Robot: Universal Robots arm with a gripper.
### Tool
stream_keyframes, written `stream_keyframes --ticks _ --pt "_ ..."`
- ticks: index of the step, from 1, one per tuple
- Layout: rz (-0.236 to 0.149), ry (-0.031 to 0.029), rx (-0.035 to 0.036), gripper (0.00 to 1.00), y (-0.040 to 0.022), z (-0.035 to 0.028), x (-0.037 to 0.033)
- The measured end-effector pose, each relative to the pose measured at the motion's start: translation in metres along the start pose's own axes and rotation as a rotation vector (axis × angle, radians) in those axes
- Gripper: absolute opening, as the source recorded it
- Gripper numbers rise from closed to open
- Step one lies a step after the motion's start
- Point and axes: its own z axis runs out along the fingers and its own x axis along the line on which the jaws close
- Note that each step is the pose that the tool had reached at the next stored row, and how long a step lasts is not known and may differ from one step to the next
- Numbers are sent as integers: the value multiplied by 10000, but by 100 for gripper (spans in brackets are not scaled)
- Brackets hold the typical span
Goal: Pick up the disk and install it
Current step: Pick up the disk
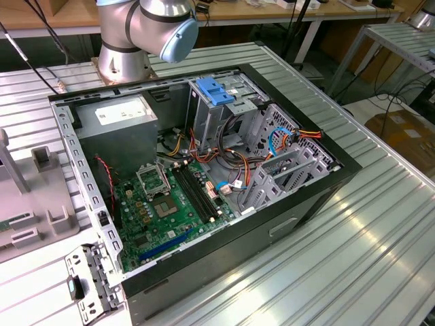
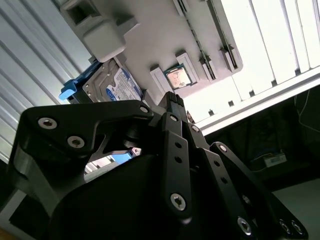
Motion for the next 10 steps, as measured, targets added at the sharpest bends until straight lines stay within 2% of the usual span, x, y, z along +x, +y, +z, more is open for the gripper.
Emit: stream_keyframes --ticks 10 --pt "-370 -5 4 11 0 0 0"
